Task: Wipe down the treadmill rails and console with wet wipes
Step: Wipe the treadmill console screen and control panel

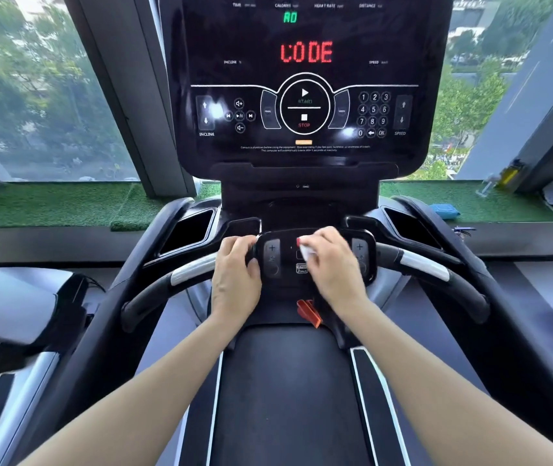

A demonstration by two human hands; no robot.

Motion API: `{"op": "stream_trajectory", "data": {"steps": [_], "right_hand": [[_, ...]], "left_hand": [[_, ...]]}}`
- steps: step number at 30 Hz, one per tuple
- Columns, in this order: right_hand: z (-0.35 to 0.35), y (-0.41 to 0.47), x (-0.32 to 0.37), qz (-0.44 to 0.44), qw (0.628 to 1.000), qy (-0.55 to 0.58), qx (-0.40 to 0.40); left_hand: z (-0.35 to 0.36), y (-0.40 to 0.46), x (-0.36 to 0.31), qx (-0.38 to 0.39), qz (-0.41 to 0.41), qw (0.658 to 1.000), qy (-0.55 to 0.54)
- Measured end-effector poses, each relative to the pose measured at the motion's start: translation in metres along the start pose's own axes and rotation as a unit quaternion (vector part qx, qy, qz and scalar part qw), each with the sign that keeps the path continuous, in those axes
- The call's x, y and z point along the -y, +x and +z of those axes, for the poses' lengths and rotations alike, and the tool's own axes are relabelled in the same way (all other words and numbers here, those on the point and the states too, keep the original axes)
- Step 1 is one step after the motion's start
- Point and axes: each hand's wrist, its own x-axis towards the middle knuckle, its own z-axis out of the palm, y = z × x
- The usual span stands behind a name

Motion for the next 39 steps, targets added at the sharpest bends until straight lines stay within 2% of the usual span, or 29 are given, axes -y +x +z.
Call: {"op": "stream_trajectory", "data": {"steps": [5, 7, 9, 12, 16, 18, 21, 26, 32, 39], "right_hand": [[-0.029, -0.004, -0.030, 0.162, 0.984, 0.010, -0.067], [-0.022, -0.003, -0.023, 0.183, 0.980, -0.004, -0.083], [-0.006, 0.000, -0.005, 0.144, 0.986, 0.004, -0.080], [0.027, 0.002, 0.029, 0.038, 0.999, 0.022, -0.014], [0.036, 0.003, 0.044, -0.022, 0.999, 0.018, 0.034], [0.023, 0.001, 0.031, -0.015, 1.000, 0.018, 0.003], [0.009, -0.004, 0.009, 0.041, 0.997, 0.023, -0.058], [0.021, -0.028, 0.016, -0.037, 0.998, -0.041, -0.011], [0.015, 0.010, 0.017, -0.015, 0.999, -0.026, -0.031], [0.023, -0.015, 0.016, -0.054, 0.997, -0.055, 0.000]], "left_hand": [[0.007, -0.002, -0.003, 0.002, 0.005, 1.000, 0.022], [0.007, -0.002, -0.003, 0.000, 0.009, 1.000, 0.026], [0.007, -0.002, -0.003, -0.003, 0.013, 1.000, 0.028], [0.007, -0.003, -0.002, -0.002, 0.012, 1.000, 0.027], [0.006, -0.004, -0.004, 0.001, 0.013, 1.000, 0.019], [0.005, -0.003, -0.004, 0.001, 0.014, 1.000, 0.026], [0.007, -0.004, -0.004, -0.004, 0.014, 0.999, 0.035], [0.007, -0.004, -0.005, -0.004, 0.014, 0.999, 0.042], [0.006, -0.006, -0.005, 0.000, 0.021, 0.999, 0.044], [0.005, -0.007, -0.006, -0.002, 0.025, 0.999, 0.040]]}}
